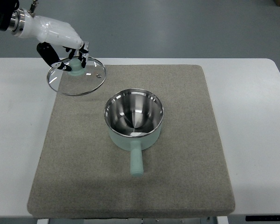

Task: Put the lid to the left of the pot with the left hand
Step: 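Carry the lid beside the pot, on the side nearer the left arm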

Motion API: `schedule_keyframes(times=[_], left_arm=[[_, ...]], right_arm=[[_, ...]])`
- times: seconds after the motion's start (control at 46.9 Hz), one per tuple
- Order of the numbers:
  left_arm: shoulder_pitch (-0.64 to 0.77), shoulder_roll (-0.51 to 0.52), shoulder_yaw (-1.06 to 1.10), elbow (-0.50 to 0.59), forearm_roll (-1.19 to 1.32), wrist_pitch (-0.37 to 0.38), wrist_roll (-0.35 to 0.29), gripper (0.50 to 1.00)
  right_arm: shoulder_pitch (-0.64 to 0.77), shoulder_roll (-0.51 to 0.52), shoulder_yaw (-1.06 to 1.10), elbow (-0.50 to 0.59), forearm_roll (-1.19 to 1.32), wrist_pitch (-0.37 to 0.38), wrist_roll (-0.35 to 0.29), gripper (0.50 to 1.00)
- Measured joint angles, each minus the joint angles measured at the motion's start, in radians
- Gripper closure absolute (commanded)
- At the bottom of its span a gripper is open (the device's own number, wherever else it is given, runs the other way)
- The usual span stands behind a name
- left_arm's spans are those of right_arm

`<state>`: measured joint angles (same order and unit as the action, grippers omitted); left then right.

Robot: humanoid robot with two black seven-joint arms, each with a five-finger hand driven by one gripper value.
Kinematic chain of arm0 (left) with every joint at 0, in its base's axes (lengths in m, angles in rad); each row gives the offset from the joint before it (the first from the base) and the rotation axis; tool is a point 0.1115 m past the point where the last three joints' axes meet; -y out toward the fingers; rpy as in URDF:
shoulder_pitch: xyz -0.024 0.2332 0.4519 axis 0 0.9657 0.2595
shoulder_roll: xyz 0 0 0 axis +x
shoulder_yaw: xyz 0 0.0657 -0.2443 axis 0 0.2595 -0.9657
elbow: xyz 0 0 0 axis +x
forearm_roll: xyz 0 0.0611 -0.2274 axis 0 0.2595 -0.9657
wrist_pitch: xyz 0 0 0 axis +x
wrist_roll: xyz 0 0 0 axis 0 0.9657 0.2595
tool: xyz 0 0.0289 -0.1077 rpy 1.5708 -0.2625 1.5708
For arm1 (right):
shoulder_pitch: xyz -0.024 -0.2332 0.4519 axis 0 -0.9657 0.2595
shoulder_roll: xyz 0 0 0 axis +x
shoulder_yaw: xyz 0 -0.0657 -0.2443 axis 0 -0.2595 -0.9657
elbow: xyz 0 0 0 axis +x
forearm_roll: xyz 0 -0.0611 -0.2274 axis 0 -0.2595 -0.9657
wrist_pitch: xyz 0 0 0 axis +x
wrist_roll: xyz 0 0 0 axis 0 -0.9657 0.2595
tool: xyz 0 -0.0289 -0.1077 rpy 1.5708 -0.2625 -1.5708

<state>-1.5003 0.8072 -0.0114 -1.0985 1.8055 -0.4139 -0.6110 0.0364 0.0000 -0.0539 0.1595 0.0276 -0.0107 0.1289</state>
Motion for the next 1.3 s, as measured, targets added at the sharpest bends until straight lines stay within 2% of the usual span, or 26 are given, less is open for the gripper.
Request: schedule_keyframes(times=[0.192,0.448,0.704,1.003,1.301], left_arm=[[0.015,0.068,0.019,-0.004,0.000,0.001,0.000,1.000],[0.033,0.099,0.018,-0.003,-0.004,0.009,0.000,1.000],[0.116,0.080,0.007,0.004,-0.010,0.042,0.000,1.000],[0.172,0.019,0.003,0.067,-0.015,0.163,0.000,1.000],[0.222,-0.023,0.010,0.073,0.001,0.203,0.000,1.000]], right_arm=[[0.000,0.000,0.000,0.000,0.000,0.000,0.000,0.576],[0.000,0.000,0.000,0.000,0.000,0.000,0.000,0.576],[0.000,0.000,0.000,0.000,0.000,0.000,0.000,0.576],[0.000,0.000,0.000,0.000,0.000,0.000,0.000,0.576],[0.000,0.000,0.000,0.000,0.000,0.000,0.000,0.576]])
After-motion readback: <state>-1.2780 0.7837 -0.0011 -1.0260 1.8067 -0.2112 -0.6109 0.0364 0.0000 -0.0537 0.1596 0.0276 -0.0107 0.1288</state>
